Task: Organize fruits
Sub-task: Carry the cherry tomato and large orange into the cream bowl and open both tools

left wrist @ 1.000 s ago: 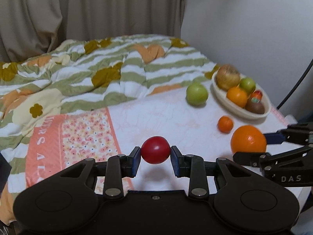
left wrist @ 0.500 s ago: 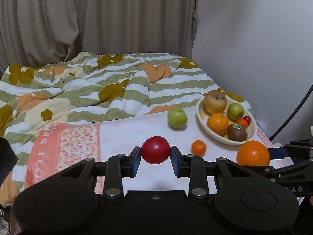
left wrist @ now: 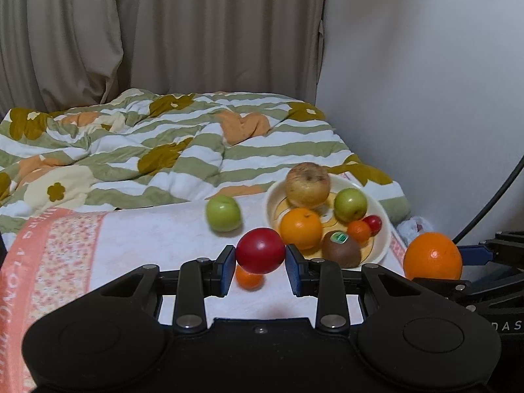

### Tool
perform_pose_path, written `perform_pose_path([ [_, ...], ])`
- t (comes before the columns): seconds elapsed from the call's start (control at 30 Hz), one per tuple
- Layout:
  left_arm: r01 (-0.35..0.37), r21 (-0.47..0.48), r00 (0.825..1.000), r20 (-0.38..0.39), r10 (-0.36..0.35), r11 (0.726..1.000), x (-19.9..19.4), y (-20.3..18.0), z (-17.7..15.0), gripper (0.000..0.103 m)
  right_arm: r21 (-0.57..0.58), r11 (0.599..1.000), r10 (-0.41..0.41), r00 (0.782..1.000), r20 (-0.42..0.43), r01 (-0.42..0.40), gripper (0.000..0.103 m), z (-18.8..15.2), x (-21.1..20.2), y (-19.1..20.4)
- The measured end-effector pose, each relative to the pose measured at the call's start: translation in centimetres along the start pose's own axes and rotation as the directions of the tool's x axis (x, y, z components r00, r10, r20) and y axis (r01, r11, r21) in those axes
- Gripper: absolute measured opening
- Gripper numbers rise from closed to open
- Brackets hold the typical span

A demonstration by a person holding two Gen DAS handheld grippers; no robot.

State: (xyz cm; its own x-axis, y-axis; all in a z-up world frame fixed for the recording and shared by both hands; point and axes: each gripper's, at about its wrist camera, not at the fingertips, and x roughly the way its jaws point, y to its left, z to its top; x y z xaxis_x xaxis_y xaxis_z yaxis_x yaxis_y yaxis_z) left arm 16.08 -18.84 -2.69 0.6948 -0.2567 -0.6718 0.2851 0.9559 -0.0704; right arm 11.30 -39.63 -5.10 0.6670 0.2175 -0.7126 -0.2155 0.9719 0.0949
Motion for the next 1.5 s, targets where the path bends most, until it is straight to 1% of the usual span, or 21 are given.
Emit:
perform_pose_path([
  [0.1,-0.001,0.006,1.000,-0.001,0.001,1.000,1.1,-1.4,0.8,0.036,-0.010,1.000,-0.011,1.000,0.011,0.011,0.074,0.5,0.3,-1.7],
  [0.23,-0.002,0.029,1.000,-0.008,0.002,1.000,2.9,-2.7,1.8,0.036,0.007,1.000,-0.027,0.999,0.020,0.027,0.074,1.6,1.2,-3.8],
  [0.5,0.011,0.071,0.999,-0.045,-0.007,0.997,7.6,-3.2,3.9,0.036,0.065,0.997,-0.047,0.999,0.011,0.046,0.074,3.3,4.1,-6.4],
  [0.73,0.019,0.104,0.996,-0.094,-0.009,0.994,12.2,-2.8,4.8,0.036,0.102,0.993,-0.052,0.999,-0.016,0.053,0.074,4.0,6.5,-6.9],
  [0.83,0.023,0.134,0.995,-0.104,-0.009,0.991,13.9,-2.7,5.2,0.036,0.122,0.991,-0.059,0.998,-0.024,0.061,0.074,4.2,7.2,-7.0],
  [0.93,0.034,0.152,0.993,-0.116,-0.016,0.988,15.3,-2.5,5.6,0.037,0.136,0.988,-0.066,0.997,-0.036,0.070,0.074,4.3,8.0,-7.1],
  [1.13,0.052,0.149,0.989,-0.143,-0.030,0.987,17.2,-2.1,5.7,0.037,0.153,0.985,-0.076,0.995,-0.057,0.084,0.074,4.5,9.3,-7.4],
  [1.17,0.051,0.152,0.989,-0.143,-0.029,0.987,17.5,-2.1,5.8,0.039,0.154,0.984,-0.079,0.995,-0.059,0.087,0.074,4.6,9.4,-7.4],
  [1.2,0.051,0.156,0.989,-0.142,-0.029,0.986,17.5,-2.1,5.9,0.050,0.155,0.984,-0.081,0.995,-0.061,0.089,0.074,4.7,9.5,-7.5],
  [1.23,0.051,0.162,0.990,-0.136,-0.029,0.986,17.4,-2.2,5.9,0.057,0.156,0.984,-0.082,0.995,-0.061,0.090,0.074,4.7,9.5,-7.5],
  [1.27,0.049,0.166,0.992,-0.127,-0.028,0.985,17.1,-2.2,6.0,0.075,0.156,0.984,-0.083,0.995,-0.060,0.092,0.074,4.8,9.6,-7.6],
  [1.3,0.041,0.170,0.994,-0.111,-0.022,0.985,16.7,-2.1,6.0,0.089,0.155,0.984,-0.085,0.995,-0.059,0.093,0.074,4.9,9.6,-7.5],
  [1.33,0.032,0.171,0.995,-0.099,-0.015,0.985,16.4,-2.1,6.0,0.092,0.154,0.984,-0.085,0.995,-0.058,0.093,0.074,5.0,9.6,-7.6],
  [1.5,-0.016,0.163,0.996,-0.086,0.031,0.987,14.7,-1.2,6.2,0.095,0.132,0.988,-0.077,0.996,-0.052,0.083,0.074,5.4,9.9,-7.3],
])
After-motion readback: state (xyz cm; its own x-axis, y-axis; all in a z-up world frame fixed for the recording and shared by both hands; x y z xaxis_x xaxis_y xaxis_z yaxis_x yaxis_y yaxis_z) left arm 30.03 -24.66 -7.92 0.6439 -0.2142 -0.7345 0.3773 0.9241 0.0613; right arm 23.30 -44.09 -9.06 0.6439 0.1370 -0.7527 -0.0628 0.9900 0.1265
